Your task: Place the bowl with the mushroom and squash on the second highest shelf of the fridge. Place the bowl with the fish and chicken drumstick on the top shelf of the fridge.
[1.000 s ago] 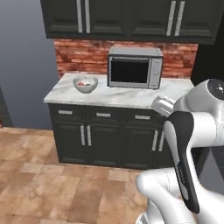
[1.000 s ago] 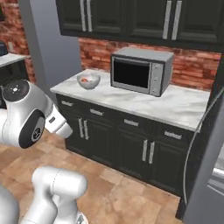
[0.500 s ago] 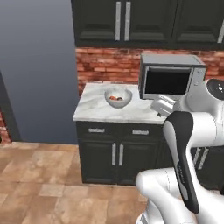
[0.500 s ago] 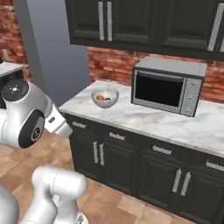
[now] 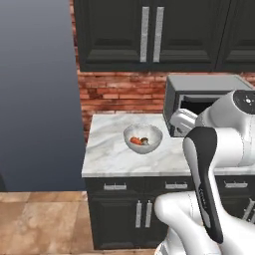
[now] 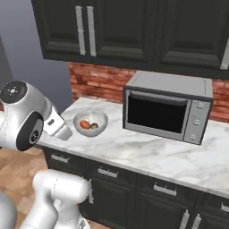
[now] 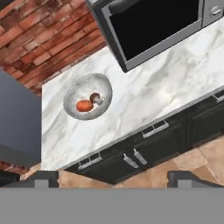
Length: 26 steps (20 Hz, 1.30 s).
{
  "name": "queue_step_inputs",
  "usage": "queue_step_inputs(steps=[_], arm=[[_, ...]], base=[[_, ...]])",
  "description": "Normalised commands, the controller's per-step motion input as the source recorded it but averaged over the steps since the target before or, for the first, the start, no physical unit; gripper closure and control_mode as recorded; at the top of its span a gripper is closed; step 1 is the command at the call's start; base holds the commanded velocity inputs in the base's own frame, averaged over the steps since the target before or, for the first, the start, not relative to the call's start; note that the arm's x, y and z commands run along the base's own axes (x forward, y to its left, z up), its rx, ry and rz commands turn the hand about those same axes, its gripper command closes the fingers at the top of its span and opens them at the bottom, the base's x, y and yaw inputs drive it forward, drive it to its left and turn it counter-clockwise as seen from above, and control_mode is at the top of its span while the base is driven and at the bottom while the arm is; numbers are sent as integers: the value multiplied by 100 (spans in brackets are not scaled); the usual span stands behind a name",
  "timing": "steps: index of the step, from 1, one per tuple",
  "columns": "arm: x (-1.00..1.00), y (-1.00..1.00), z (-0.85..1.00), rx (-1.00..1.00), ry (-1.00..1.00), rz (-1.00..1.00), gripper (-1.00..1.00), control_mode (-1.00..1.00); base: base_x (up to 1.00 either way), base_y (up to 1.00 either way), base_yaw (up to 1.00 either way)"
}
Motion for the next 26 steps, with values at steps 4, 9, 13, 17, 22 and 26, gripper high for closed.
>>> queue_step_inputs(steps=[4,9,13,17,22,26], arm=[[0,0,0,0,0,0,-100,100],[8,0,-12,0,5,0,-100,-100],[20,-1,-92,0,28,0,-100,-100],[25,-3,-73,0,19,0,-100,-100],[27,-5,-50,0,7,0,-100,-100],[21,-7,-45,0,1,0,-100,-100]], base=[[94,10,-16],[45,7,-5],[0,0,0],[0,0,0],[0,0,0],[0,0,0]])
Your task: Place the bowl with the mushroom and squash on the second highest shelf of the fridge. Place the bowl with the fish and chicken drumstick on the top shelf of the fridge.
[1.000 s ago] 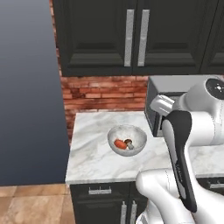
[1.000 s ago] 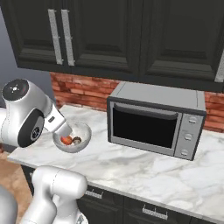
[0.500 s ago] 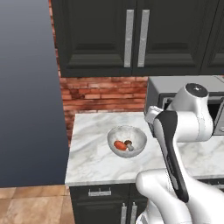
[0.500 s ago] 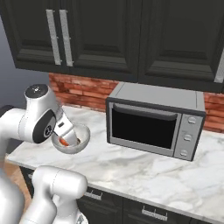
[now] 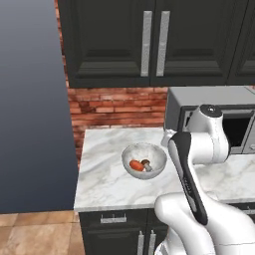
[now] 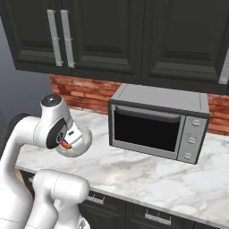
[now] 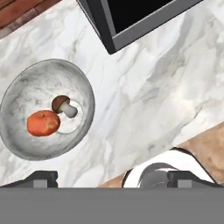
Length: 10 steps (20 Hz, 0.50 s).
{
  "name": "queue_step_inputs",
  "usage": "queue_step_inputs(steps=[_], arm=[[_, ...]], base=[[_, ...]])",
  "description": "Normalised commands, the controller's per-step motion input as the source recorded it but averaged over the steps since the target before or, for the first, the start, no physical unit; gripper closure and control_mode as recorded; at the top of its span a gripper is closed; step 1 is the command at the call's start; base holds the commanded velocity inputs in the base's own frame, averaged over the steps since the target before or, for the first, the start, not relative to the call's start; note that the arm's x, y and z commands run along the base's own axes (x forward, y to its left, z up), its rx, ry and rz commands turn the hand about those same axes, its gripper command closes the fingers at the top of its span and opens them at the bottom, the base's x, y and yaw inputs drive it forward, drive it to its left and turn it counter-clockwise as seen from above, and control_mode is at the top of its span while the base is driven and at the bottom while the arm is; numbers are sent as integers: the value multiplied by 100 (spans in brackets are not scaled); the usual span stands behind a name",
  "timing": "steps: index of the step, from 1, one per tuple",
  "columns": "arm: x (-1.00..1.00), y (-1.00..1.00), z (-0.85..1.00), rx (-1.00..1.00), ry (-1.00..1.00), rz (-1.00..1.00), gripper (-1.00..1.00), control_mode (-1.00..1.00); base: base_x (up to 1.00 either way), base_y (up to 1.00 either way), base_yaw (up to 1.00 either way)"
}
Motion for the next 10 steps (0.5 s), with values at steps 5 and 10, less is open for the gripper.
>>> queue_step_inputs(steps=[5,10], arm=[[46,-2,-42,0,3,0,-100,-100],[64,1,-31,0,8,1,-100,-100]], base=[[0,0,0],[0,0,0]])
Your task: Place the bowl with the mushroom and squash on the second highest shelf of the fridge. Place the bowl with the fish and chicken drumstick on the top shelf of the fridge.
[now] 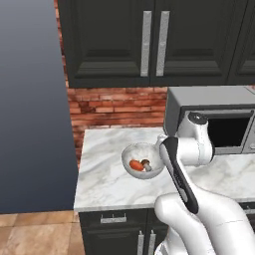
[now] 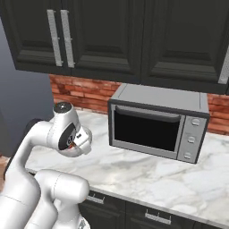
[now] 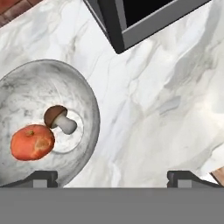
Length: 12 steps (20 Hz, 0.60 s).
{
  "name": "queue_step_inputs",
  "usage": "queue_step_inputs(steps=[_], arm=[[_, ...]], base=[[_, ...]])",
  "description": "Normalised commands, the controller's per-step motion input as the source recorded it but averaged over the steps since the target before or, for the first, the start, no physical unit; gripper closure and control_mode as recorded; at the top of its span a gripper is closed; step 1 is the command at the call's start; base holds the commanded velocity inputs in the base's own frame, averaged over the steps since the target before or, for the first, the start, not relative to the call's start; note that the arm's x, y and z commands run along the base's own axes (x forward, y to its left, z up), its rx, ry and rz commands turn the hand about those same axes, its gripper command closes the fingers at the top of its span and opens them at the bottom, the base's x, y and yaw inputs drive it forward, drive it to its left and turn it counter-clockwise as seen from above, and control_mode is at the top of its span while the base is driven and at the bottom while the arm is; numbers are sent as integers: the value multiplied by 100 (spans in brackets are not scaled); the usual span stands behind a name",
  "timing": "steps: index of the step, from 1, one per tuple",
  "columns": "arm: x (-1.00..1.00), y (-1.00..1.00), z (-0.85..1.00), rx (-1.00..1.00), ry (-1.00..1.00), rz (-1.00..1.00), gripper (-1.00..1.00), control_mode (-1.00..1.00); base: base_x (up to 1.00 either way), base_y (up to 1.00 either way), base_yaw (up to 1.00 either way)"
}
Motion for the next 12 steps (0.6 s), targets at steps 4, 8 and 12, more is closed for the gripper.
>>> queue_step_inputs(steps=[4,8,12], arm=[[66,3,-48,0,21,1,-100,-100],[29,3,-24,3,10,1,-100,-100],[39,7,-42,1,0,0,-100,-100]], base=[[0,0,0],[0,0,0],[0,0,0]])
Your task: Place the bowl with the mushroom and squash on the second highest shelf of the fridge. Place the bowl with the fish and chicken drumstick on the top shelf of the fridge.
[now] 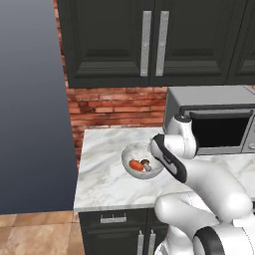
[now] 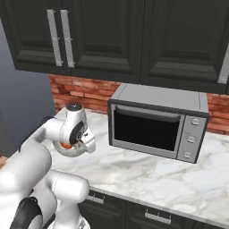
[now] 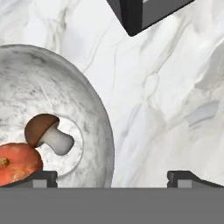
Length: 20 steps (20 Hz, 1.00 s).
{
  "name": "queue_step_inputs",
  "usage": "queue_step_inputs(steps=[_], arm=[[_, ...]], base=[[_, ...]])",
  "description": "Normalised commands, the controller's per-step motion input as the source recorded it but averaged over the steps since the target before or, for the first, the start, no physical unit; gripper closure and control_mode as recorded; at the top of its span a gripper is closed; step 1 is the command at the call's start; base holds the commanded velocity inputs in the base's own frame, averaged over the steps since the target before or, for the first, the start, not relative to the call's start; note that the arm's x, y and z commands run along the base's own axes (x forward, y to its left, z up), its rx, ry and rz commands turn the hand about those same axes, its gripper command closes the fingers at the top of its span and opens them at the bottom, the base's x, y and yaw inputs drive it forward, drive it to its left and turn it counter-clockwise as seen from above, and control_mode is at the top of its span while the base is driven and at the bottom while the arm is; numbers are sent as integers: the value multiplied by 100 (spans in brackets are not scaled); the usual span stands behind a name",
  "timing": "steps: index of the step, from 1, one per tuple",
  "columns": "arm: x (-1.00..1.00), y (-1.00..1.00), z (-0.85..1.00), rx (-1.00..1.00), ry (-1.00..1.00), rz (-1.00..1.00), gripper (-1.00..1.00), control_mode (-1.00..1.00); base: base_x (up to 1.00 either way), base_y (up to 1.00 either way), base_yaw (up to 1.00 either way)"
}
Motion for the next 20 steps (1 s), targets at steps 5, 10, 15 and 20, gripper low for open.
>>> queue_step_inputs(steps=[5,10,15,20], arm=[[44,0,-51,0,4,0,-100,-100],[19,0,-43,0,6,0,-100,-100],[0,0,-7,0,1,0,100,-100],[0,0,0,0,0,0,100,-100]], base=[[0,0,0],[0,0,0],[0,0,0],[0,0,0]])
